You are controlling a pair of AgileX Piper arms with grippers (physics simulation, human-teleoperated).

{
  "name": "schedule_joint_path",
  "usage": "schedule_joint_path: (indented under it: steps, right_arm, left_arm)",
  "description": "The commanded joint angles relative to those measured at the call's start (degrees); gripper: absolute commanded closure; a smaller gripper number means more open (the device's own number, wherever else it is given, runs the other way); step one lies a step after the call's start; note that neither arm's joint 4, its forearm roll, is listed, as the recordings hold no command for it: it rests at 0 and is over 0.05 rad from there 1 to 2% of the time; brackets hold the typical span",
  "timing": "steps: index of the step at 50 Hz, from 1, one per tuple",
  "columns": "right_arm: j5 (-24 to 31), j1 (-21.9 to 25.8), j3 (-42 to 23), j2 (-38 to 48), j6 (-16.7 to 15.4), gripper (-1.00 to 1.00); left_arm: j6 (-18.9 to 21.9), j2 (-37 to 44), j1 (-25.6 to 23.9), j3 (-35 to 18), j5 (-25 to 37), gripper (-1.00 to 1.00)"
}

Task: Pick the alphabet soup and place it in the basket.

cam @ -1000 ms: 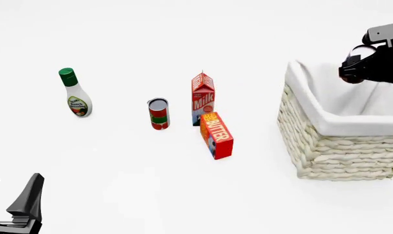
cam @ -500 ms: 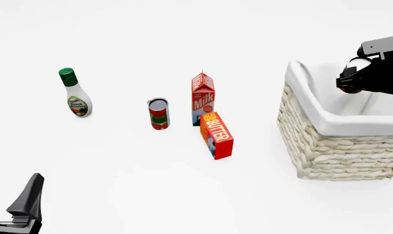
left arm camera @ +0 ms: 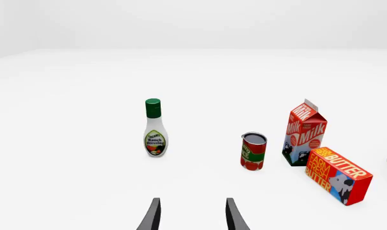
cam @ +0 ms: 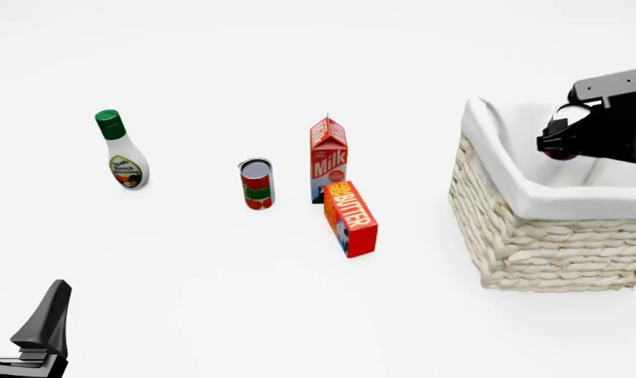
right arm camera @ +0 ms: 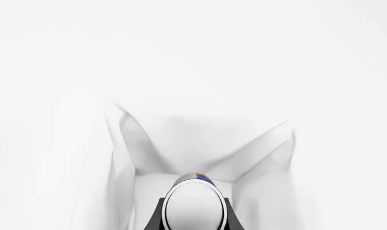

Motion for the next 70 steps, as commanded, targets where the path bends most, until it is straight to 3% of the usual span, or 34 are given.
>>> schedule_joint_path:
  steps: [1, 70]
  right_arm:
    - [-1.6, 0.0, 0.3, 1.0, 1.1, 1.00]
    - [-6.9, -3.3, -0.1, 8.7, 0.6, 1.00]
  left_arm:
    - [0.0, 0.0, 0.0, 0.0, 0.0, -1.00]
    - [0.0, 0.0, 0.0, 0.0, 0.0, -1.00]
